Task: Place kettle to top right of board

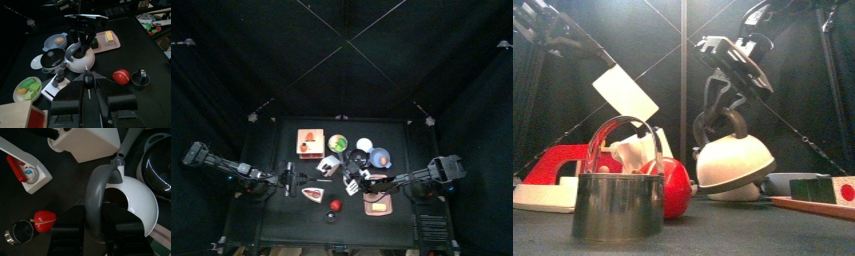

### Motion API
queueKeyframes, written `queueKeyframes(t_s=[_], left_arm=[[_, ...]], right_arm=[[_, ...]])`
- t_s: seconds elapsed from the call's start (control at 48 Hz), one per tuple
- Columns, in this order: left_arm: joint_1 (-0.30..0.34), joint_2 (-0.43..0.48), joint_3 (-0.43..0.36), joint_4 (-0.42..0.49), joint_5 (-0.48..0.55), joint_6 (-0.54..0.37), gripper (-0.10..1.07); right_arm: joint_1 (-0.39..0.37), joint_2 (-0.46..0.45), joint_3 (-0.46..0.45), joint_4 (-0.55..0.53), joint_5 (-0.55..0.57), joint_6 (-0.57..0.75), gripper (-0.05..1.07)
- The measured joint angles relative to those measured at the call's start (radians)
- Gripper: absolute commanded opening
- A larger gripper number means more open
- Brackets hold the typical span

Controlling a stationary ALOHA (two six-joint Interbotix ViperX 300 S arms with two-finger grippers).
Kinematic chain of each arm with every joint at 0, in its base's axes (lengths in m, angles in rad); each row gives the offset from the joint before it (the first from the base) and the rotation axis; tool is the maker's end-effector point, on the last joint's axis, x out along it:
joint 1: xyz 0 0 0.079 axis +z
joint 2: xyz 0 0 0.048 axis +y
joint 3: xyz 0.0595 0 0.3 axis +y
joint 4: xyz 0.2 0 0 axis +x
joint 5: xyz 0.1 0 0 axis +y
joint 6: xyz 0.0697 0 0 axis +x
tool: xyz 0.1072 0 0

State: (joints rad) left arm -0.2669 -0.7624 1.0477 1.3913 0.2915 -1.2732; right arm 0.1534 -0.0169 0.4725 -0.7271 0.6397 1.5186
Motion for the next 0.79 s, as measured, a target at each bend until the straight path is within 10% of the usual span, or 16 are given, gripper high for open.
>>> queueKeyframes(t_s=[0.438, 0.792], left_arm=[[-0.002, 0.000, 0.002, -0.008, -0.002, 0.002, 0.53], [-0.002, 0.000, 0.003, -0.011, -0.002, 0.002, 0.53]], right_arm=[[-0.034, -0.107, -0.046, -0.163, 0.000, 0.000, 0.59], [-0.314, -0.169, 0.018, -0.282, -0.084, 0.014, 0.59]])
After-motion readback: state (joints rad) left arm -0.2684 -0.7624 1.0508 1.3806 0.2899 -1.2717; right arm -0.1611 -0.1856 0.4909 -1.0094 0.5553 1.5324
